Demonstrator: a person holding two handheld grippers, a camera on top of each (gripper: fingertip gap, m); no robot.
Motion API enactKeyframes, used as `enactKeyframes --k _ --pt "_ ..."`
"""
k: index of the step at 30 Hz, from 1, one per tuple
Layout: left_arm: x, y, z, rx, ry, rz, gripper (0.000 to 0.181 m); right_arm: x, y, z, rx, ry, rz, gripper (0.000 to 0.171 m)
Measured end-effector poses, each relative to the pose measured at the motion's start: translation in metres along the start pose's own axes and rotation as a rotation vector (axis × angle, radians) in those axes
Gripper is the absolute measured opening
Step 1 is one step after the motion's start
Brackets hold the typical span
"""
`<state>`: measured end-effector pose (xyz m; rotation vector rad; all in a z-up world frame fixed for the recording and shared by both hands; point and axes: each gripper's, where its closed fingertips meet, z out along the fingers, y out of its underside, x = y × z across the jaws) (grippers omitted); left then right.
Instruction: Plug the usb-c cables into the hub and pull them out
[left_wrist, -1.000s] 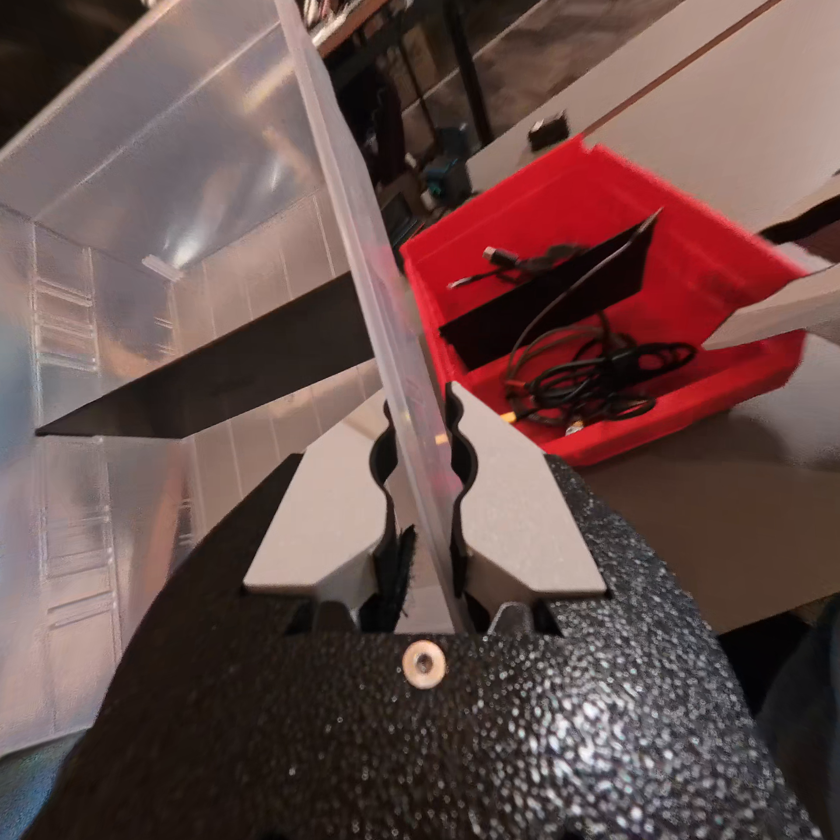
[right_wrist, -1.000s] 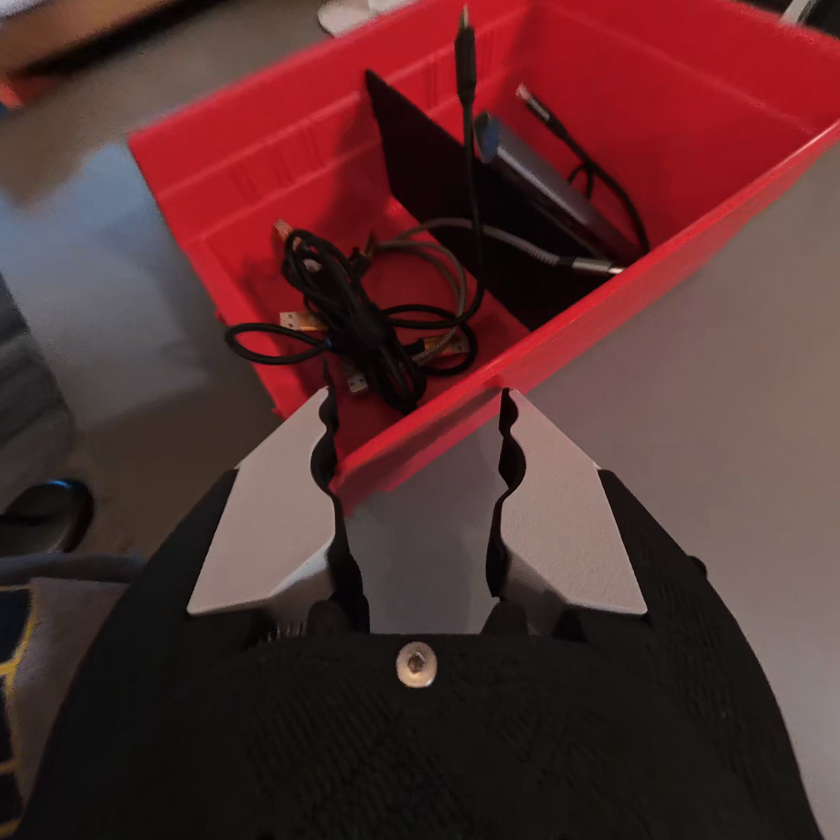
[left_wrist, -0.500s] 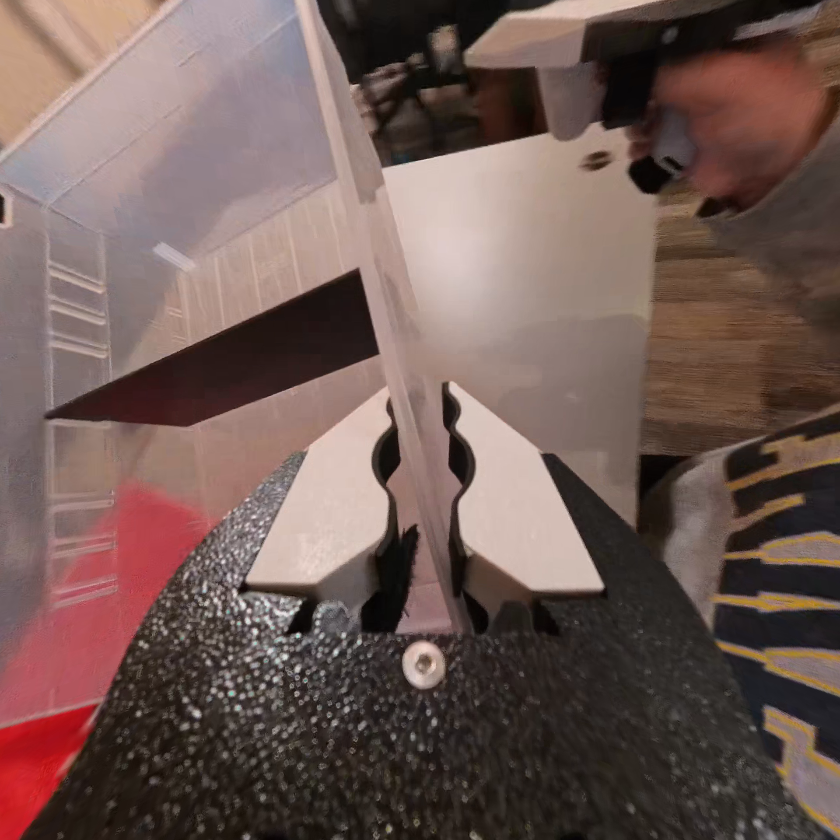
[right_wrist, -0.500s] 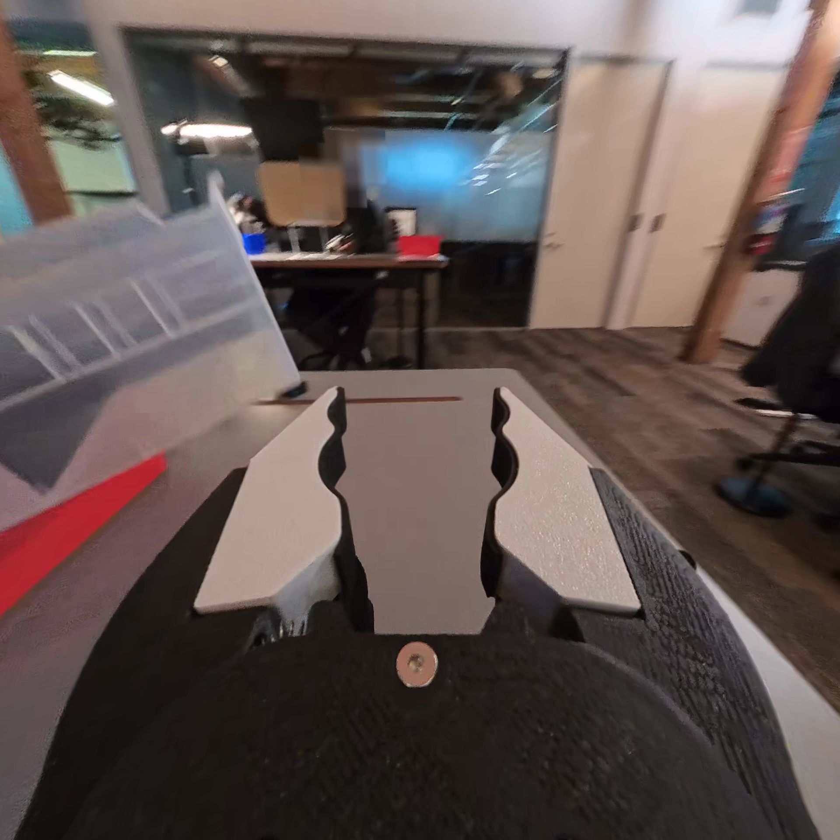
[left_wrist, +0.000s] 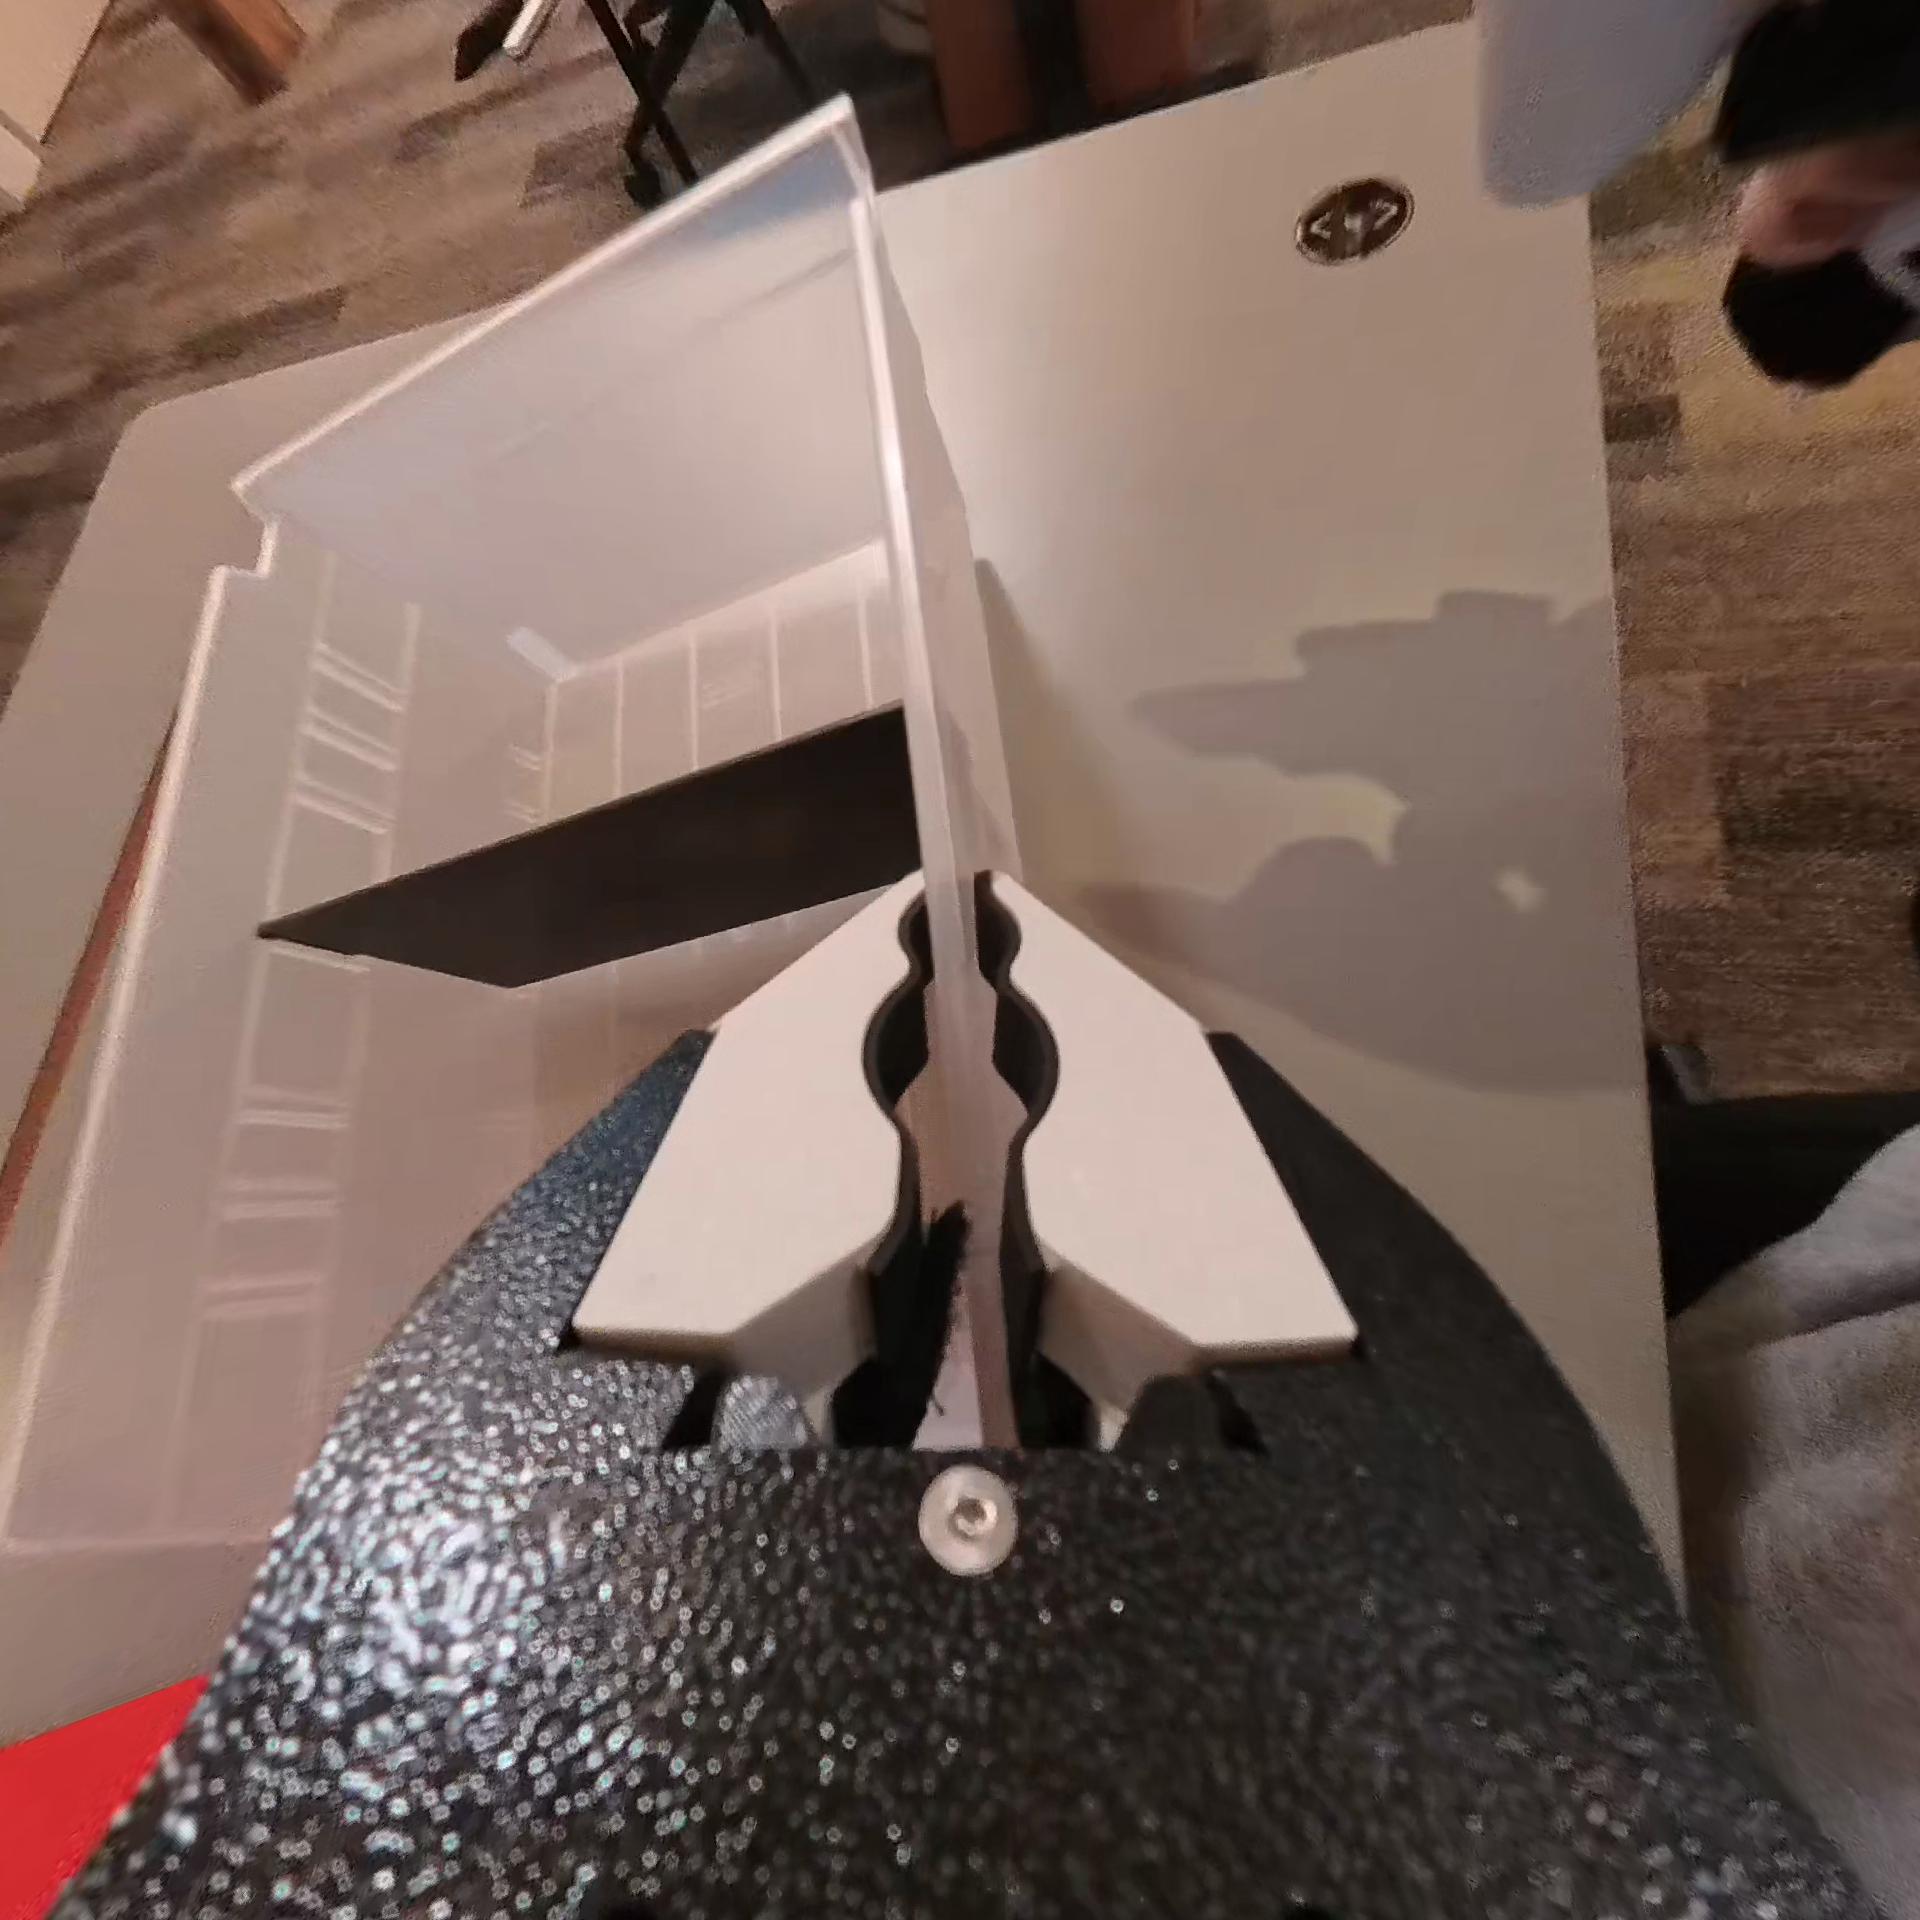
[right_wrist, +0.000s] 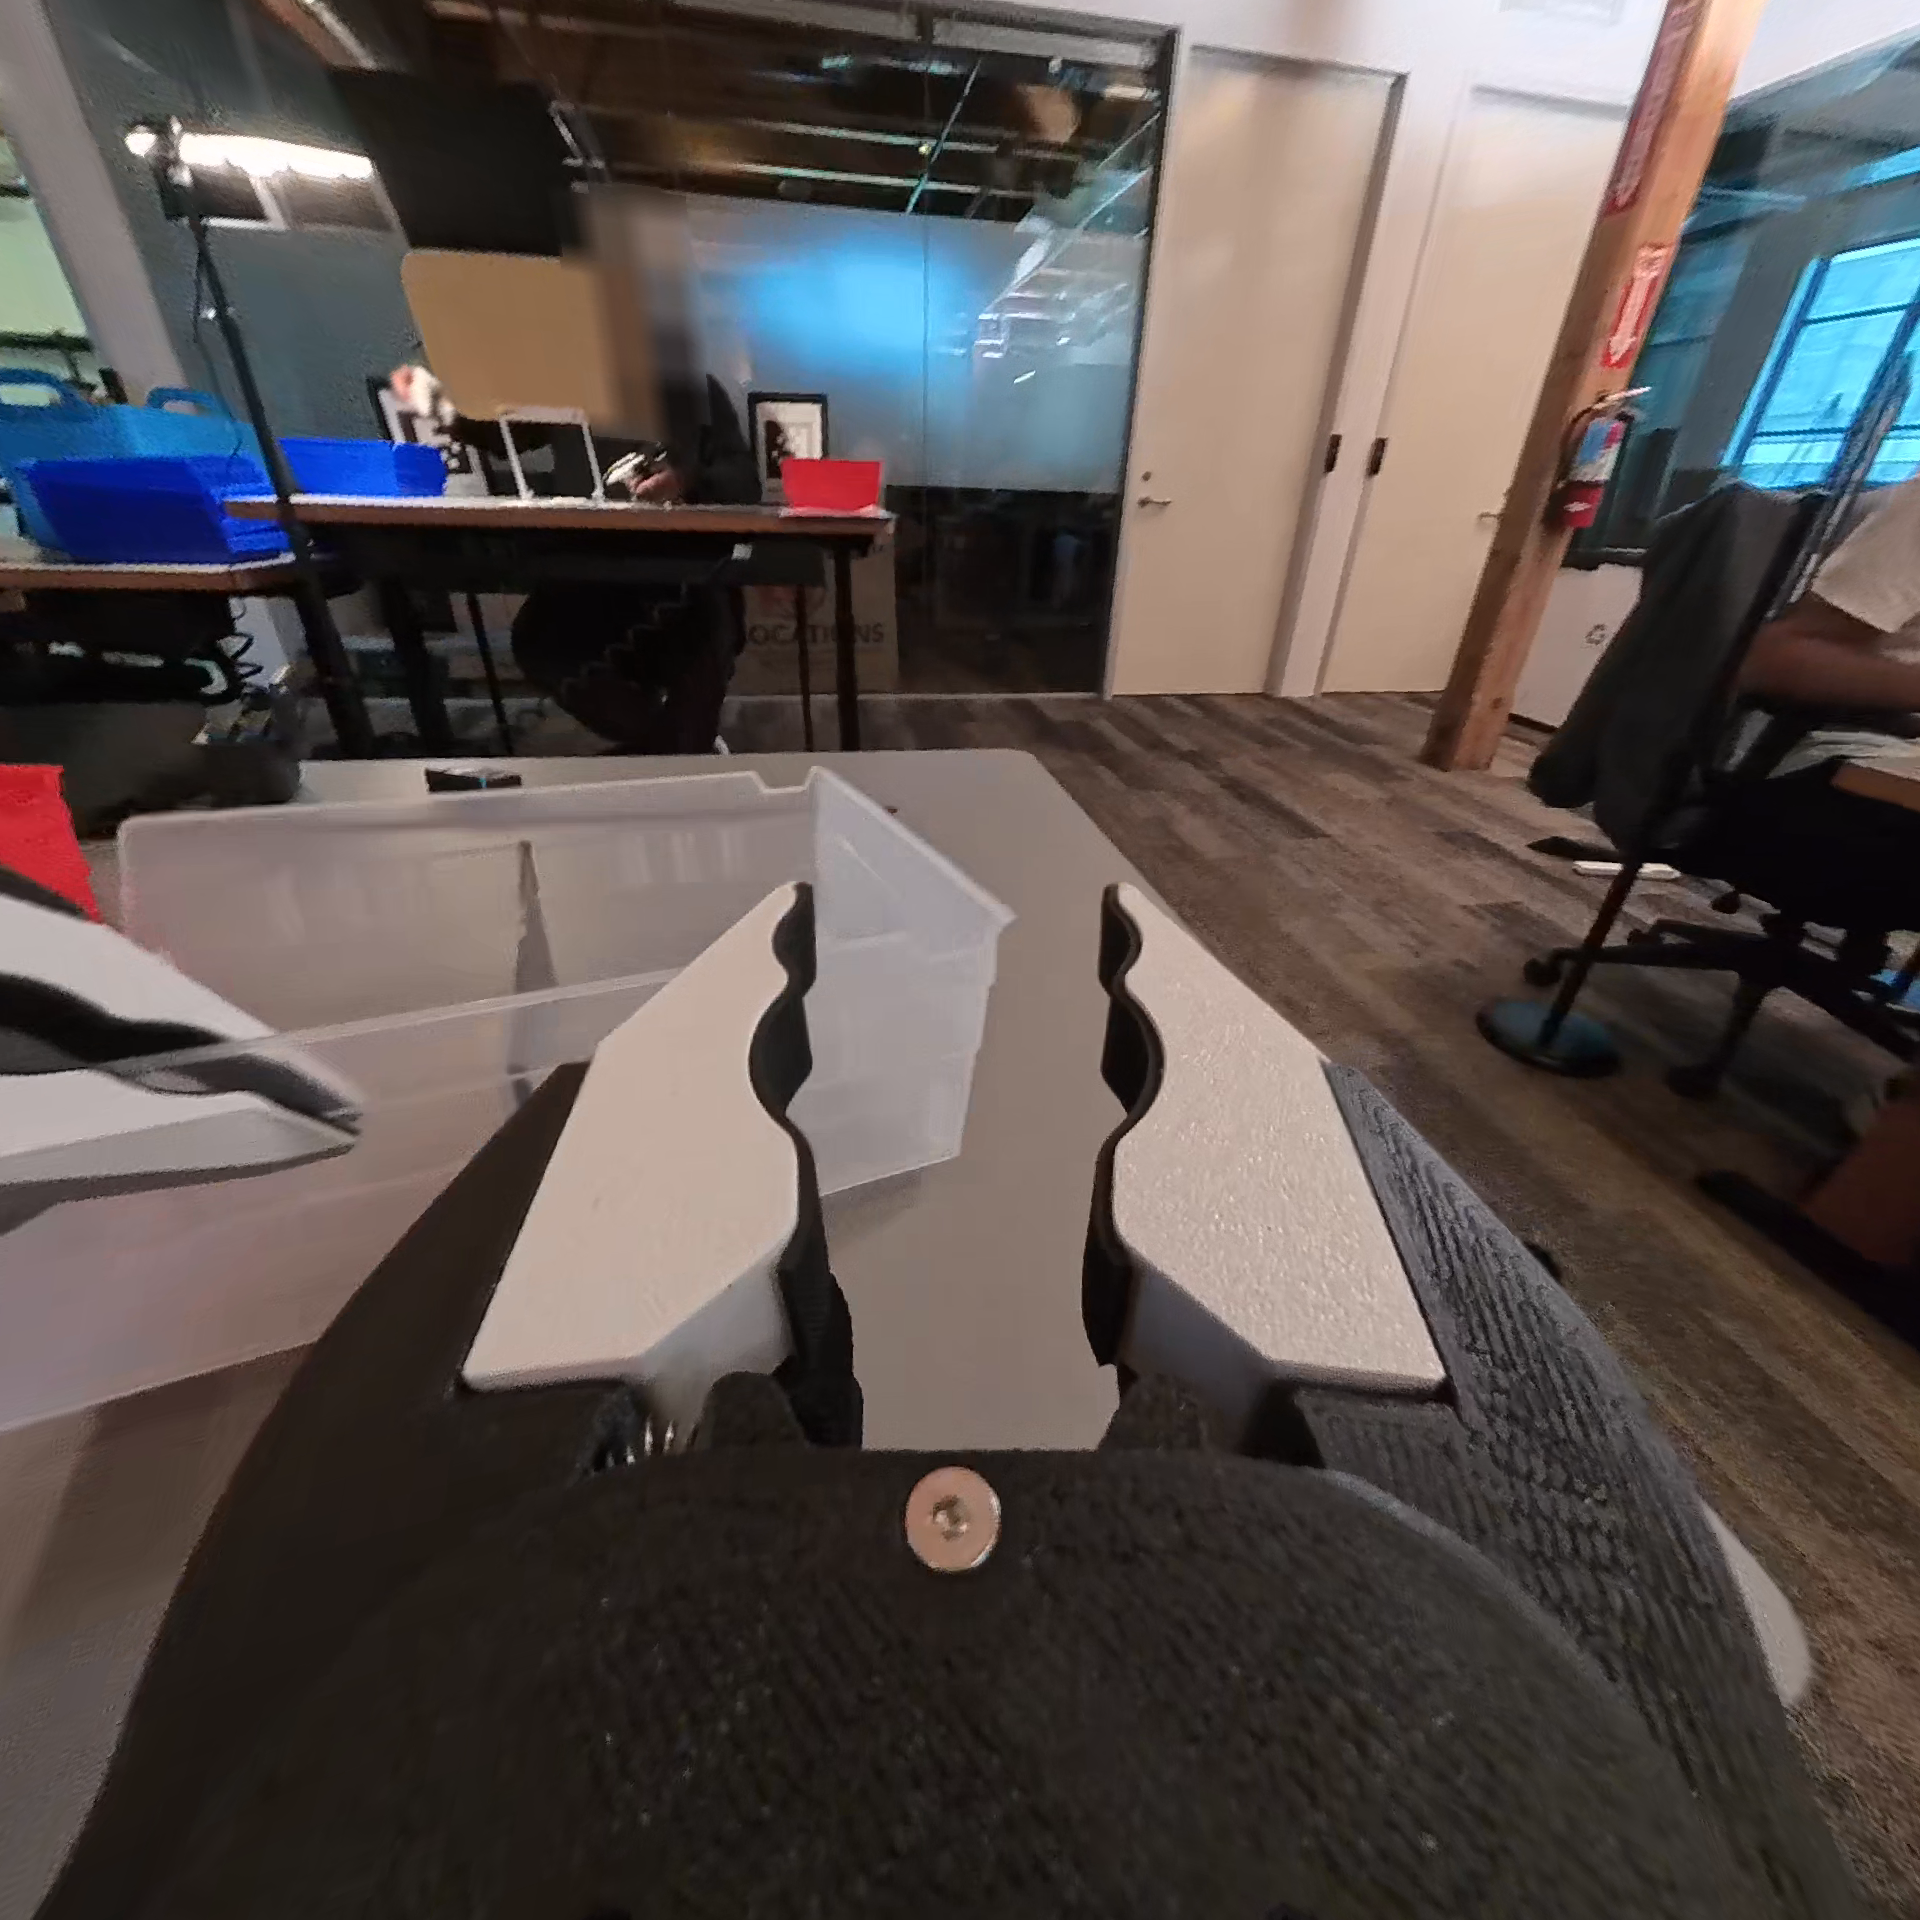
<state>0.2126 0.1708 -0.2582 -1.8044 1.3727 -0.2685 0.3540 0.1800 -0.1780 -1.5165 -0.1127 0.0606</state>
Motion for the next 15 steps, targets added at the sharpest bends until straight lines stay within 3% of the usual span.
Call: enactKeyframes --k 6,7,8,9,11,15 --pt "0.004 0.01 0.011 0.022 -0.006 -0.046 0.007 -0.026 0.012 0.007 -0.046 -0.073 -0.015 0.054" --pt "0.004 0.011 0.006 0.038 0.001 -0.053 0.015 -0.034 0.013 0.007 -0.054 -0.103 -0.013 0.054" --pt "0.002 0.011 -0.003 0.058 -0.01 -0.07 0.035 -0.044 0.014 0.007 -0.059 -0.142 -0.011 0.05" --pt "-0.001 0.014 -0.014 0.07 -0.024 -0.081 0.051 -0.055 0.014 0.006 -0.064 -0.177 -0.004 0.046" --pt "-0.011 0.023 -0.047 0.105 -0.084 -0.103 0.064 -0.076 0.014 0.006 -0.084 -0.22 0.014 0.049" --pt "-0.046 0.057 -0.142 0.187 -0.326 -0.179 0.071 -0.111 0.022 0.007 -0.15 -0.213 -0.007 0.088"
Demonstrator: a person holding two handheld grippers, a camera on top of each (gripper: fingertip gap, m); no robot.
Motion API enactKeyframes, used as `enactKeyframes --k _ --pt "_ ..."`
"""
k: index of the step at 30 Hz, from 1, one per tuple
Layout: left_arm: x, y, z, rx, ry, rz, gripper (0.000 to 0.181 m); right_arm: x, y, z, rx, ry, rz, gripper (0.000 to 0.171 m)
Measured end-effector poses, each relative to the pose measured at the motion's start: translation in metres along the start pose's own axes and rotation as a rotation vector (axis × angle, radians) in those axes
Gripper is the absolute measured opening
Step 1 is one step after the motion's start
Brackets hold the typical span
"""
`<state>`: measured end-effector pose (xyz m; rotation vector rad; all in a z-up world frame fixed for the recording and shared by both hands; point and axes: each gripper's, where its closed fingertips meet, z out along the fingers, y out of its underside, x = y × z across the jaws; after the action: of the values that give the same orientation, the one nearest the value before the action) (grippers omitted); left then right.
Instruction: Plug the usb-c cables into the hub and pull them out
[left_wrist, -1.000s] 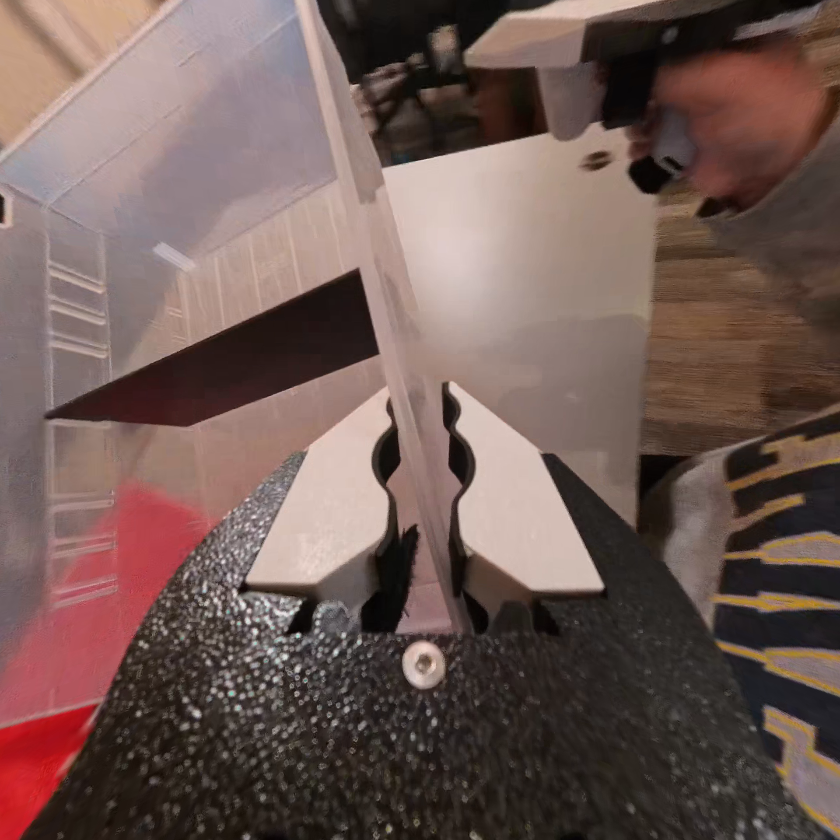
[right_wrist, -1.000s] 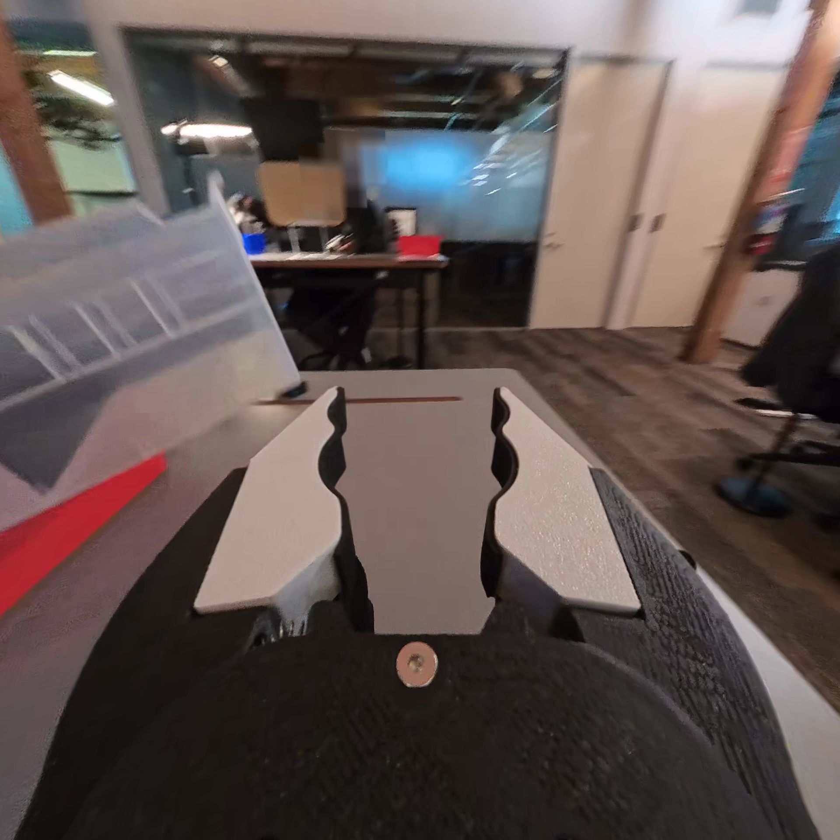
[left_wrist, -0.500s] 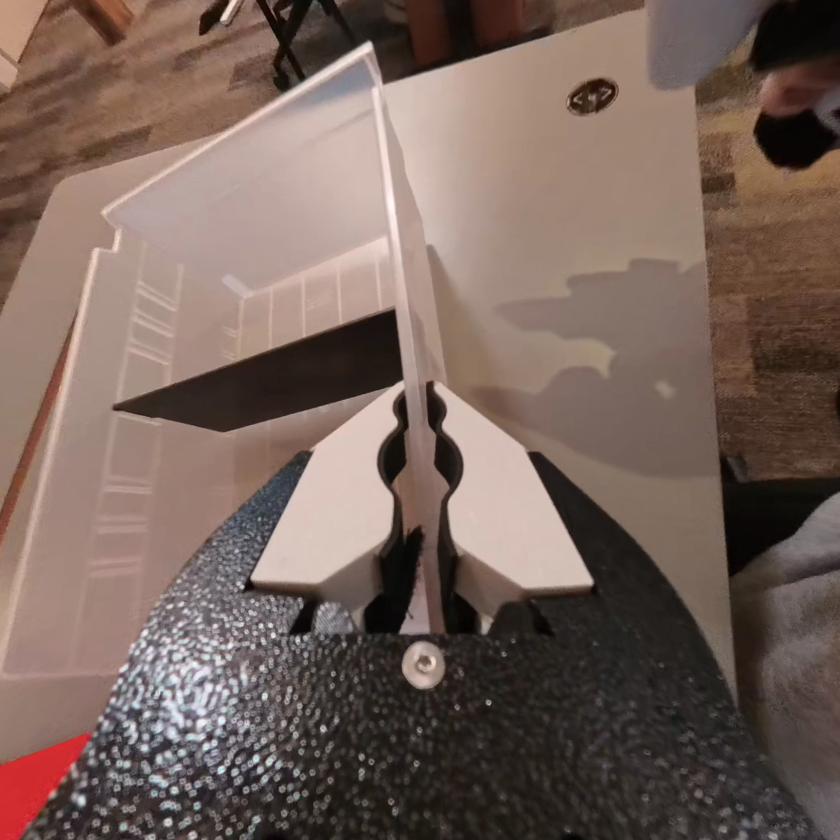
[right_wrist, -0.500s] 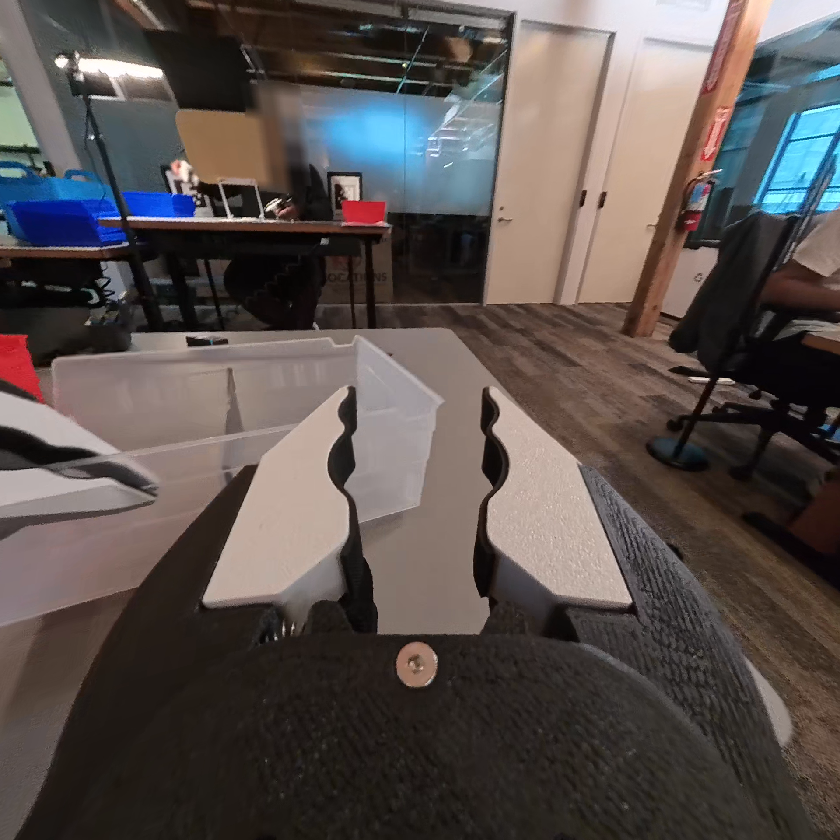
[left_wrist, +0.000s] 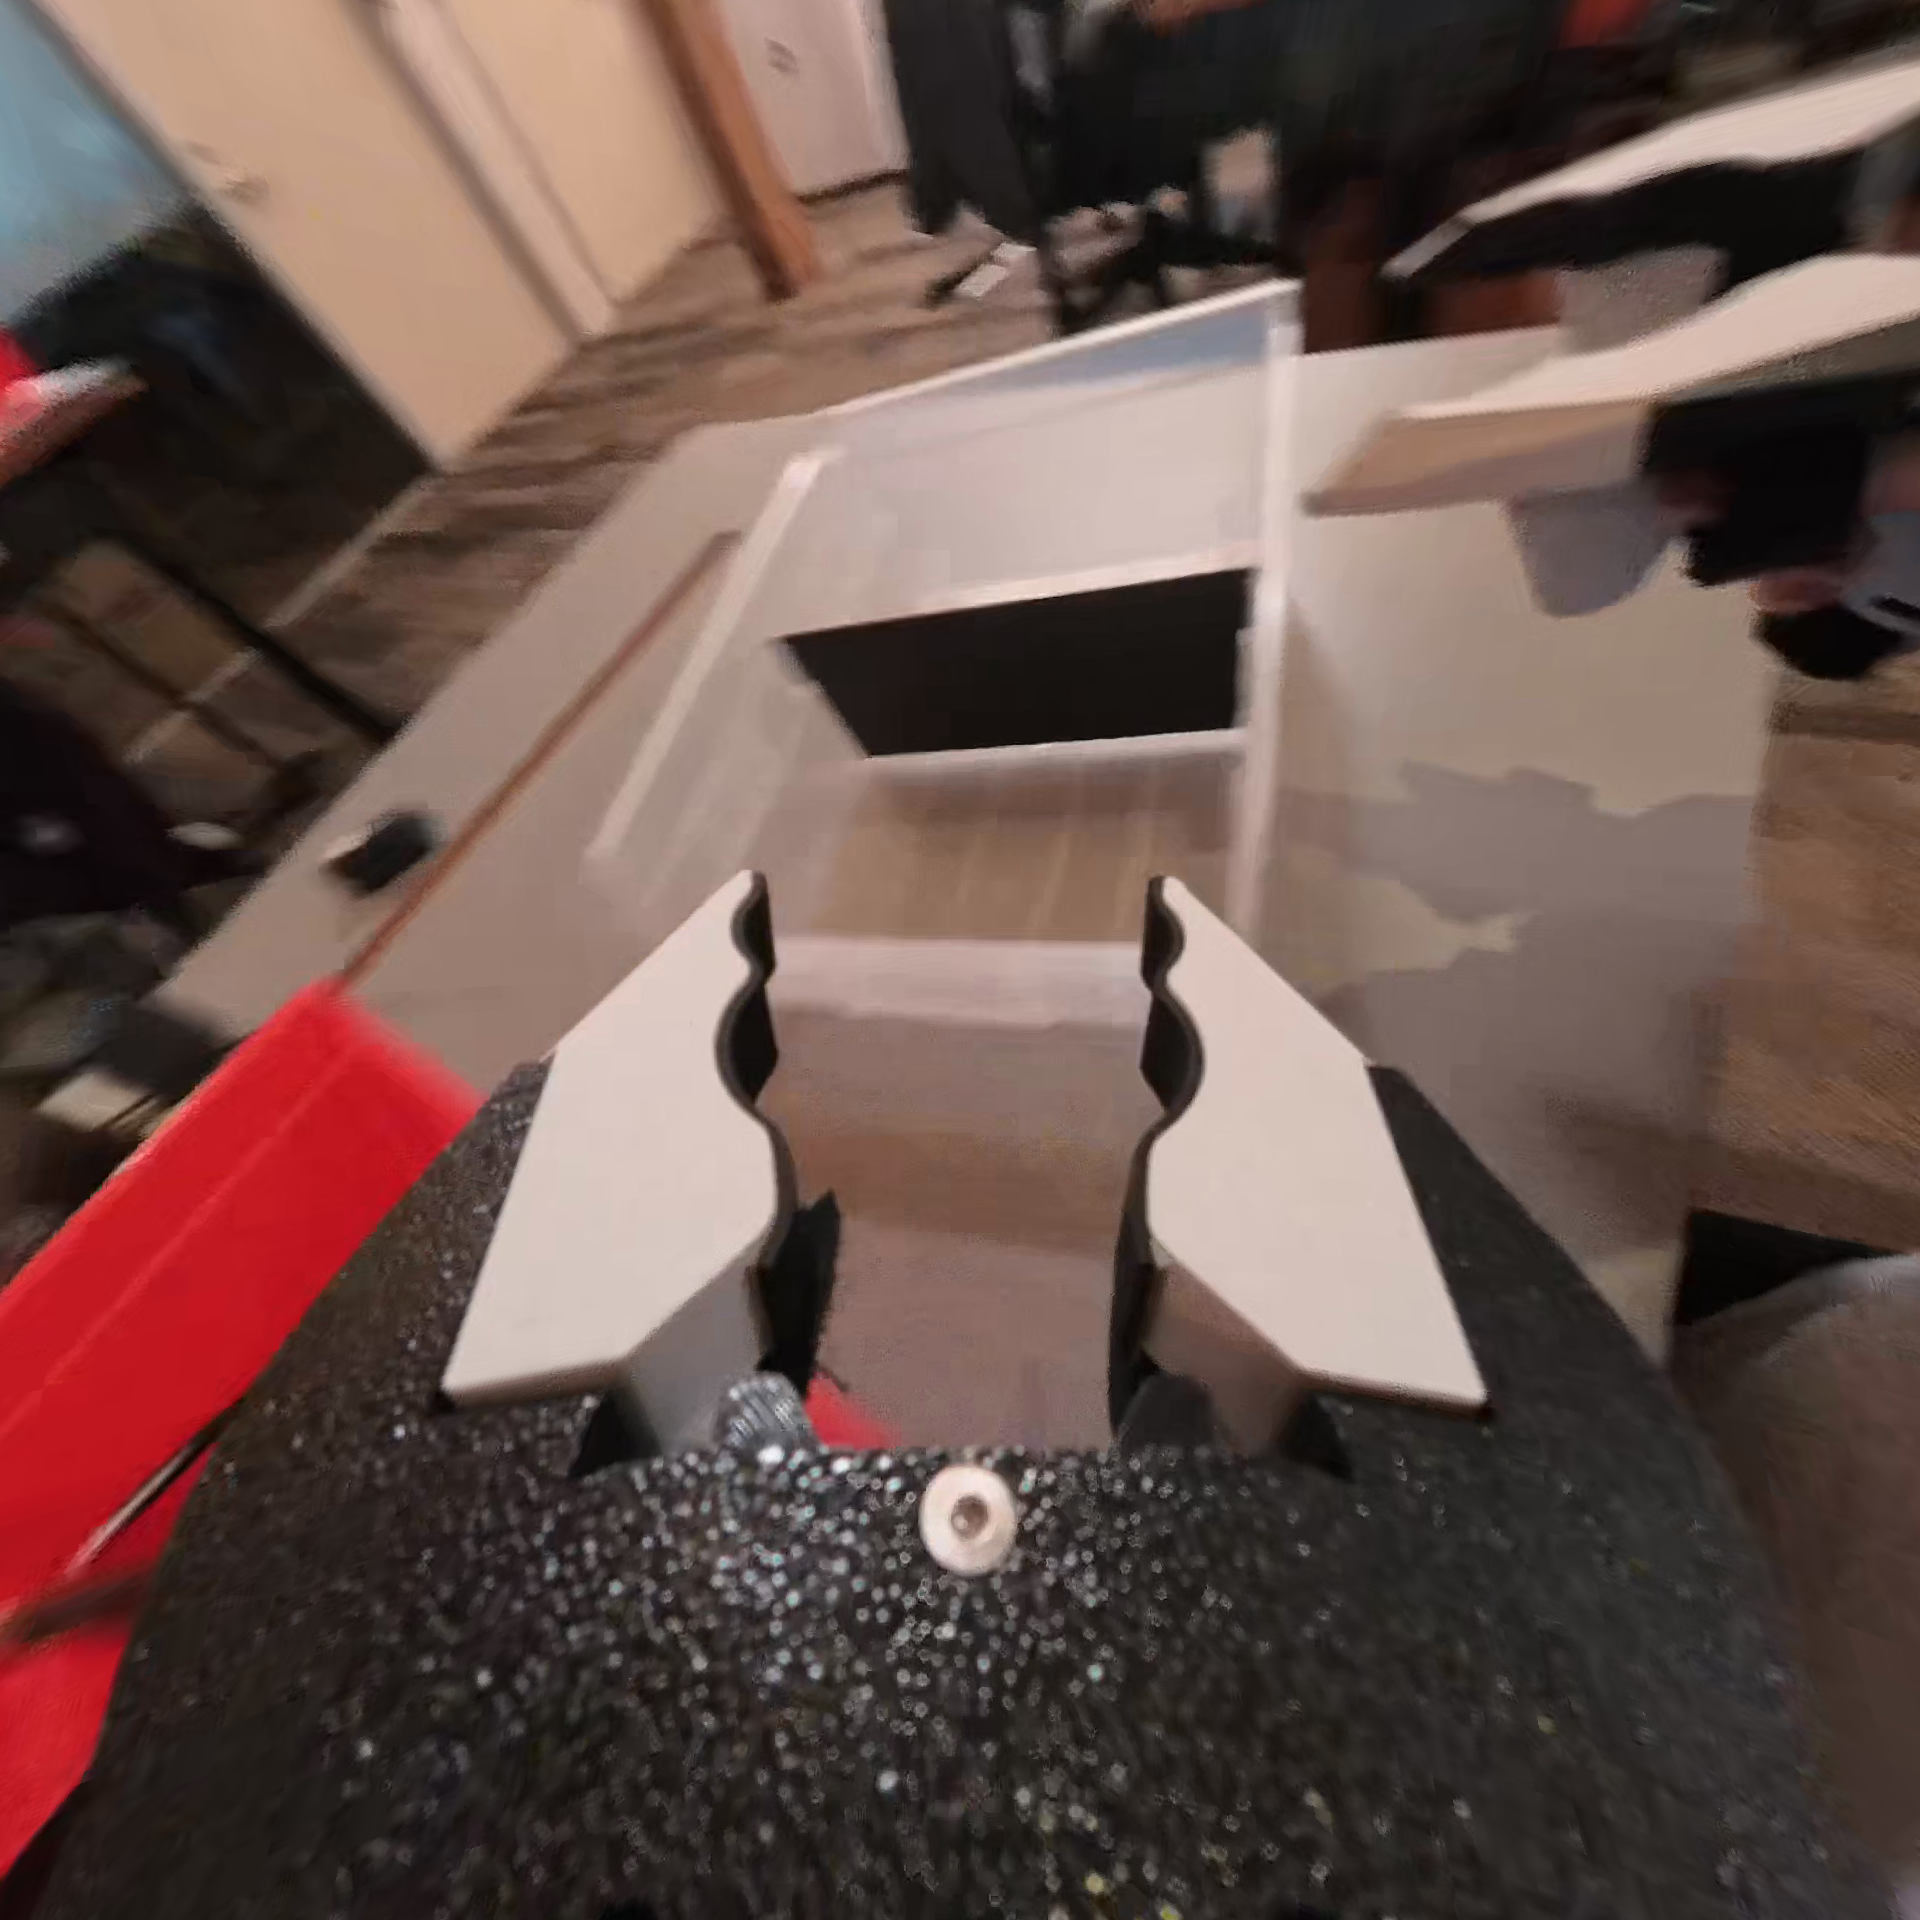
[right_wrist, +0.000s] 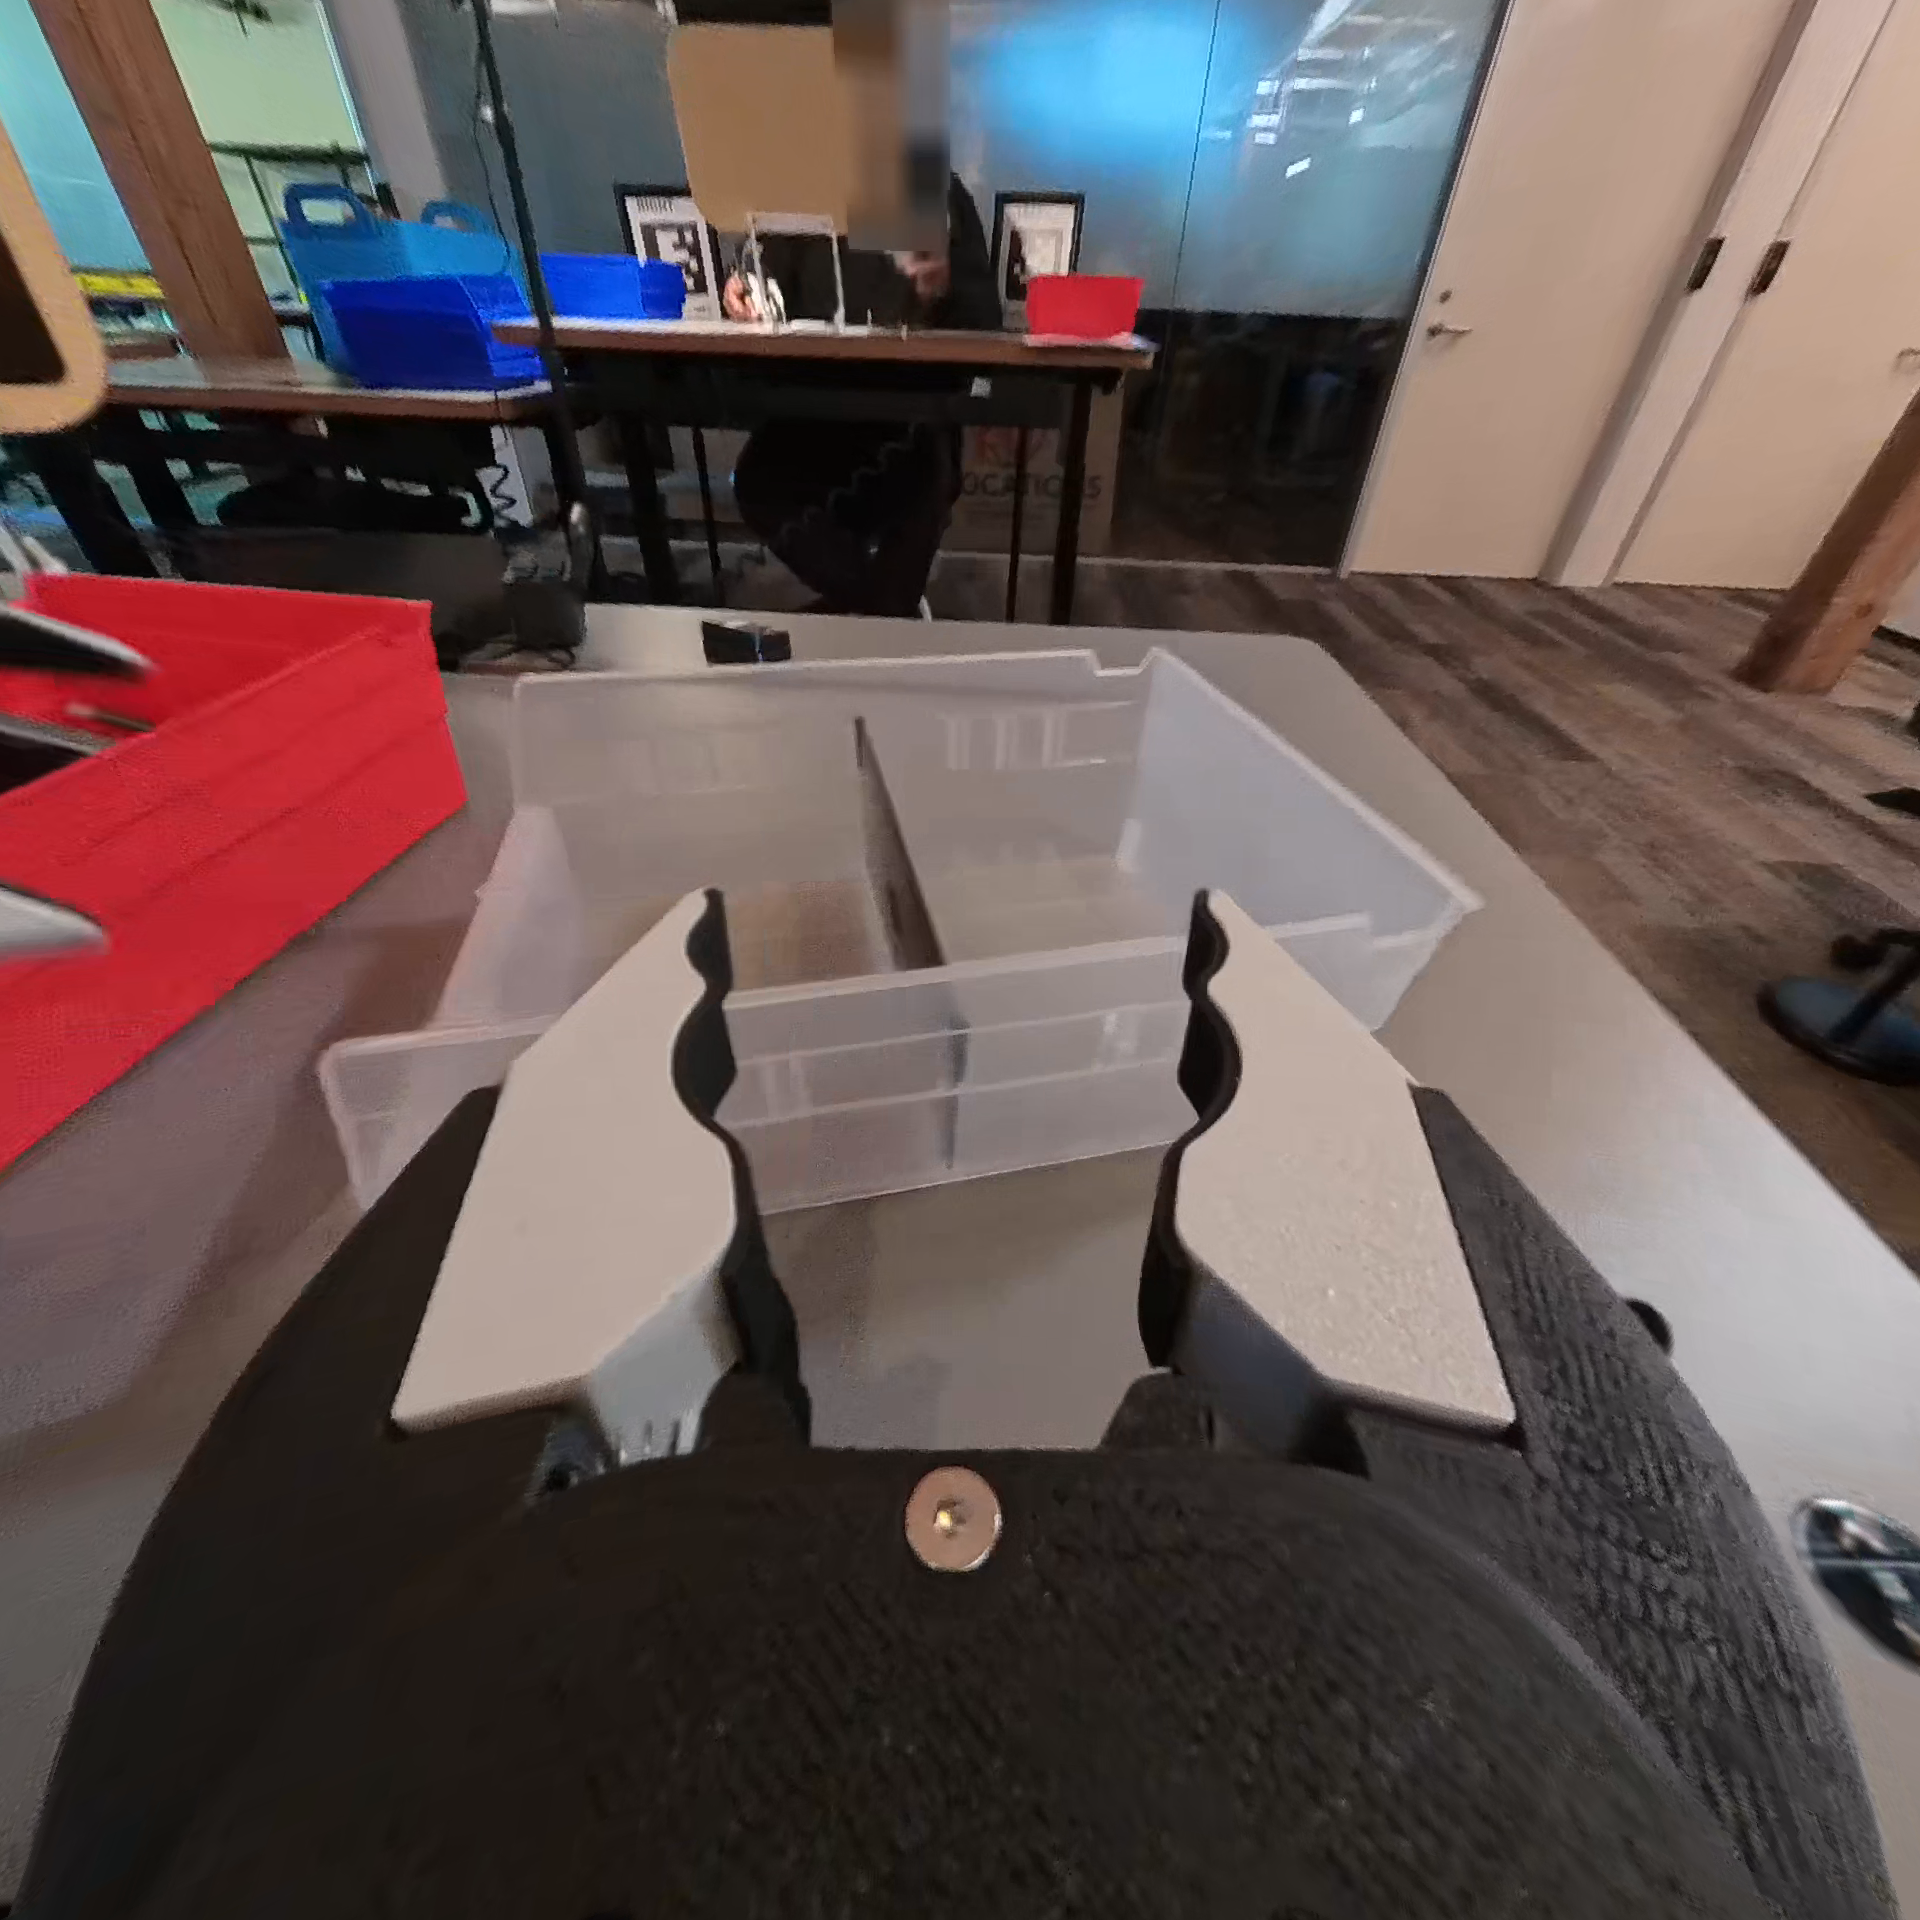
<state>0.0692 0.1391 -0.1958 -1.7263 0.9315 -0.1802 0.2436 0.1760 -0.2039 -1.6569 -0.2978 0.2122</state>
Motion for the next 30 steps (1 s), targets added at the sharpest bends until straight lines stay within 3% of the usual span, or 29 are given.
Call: enactKeyframes --k 4,8,12,18,21,24,26,30 --pt "-0.088 0.054 -0.094 -0.065 -0.394 -0.057 0.077 -0.025 0.003 0.004 -0.014 0.063 -0.027 0.11" --pt "-0.134 0.119 -0.162 -0.184 -0.595 -0.177 0.088 -0.052 0.012 0.013 -0.046 0.113 -0.044 0.137" --pt "-0.146 0.166 -0.184 -0.237 -0.615 -0.279 0.091 -0.074 0.022 0.025 -0.103 0.153 -0.157 0.139" --pt "-0.15 0.2 -0.175 -0.287 -0.552 -0.355 0.094 -0.067 0.046 0.027 -0.239 0.177 -0.17 0.138" --pt "-0.153 0.21 -0.17 -0.31 -0.525 -0.377 0.089 -0.051 0.053 0.015 -0.289 0.189 -0.13 0.128" --pt "-0.155 0.223 -0.166 -0.344 -0.494 -0.418 0.067 -0.023 0.06 -0.001 -0.338 0.229 -0.076 0.117" --pt "-0.154 0.231 -0.163 -0.352 -0.454 -0.457 0.054 0.004 0.063 -0.011 -0.353 0.281 -0.056 0.096" --pt "-0.157 0.234 -0.163 -0.3 -0.422 -0.533 0.005 0.05 0.07 -0.022 -0.407 0.336 -0.044 0.043"
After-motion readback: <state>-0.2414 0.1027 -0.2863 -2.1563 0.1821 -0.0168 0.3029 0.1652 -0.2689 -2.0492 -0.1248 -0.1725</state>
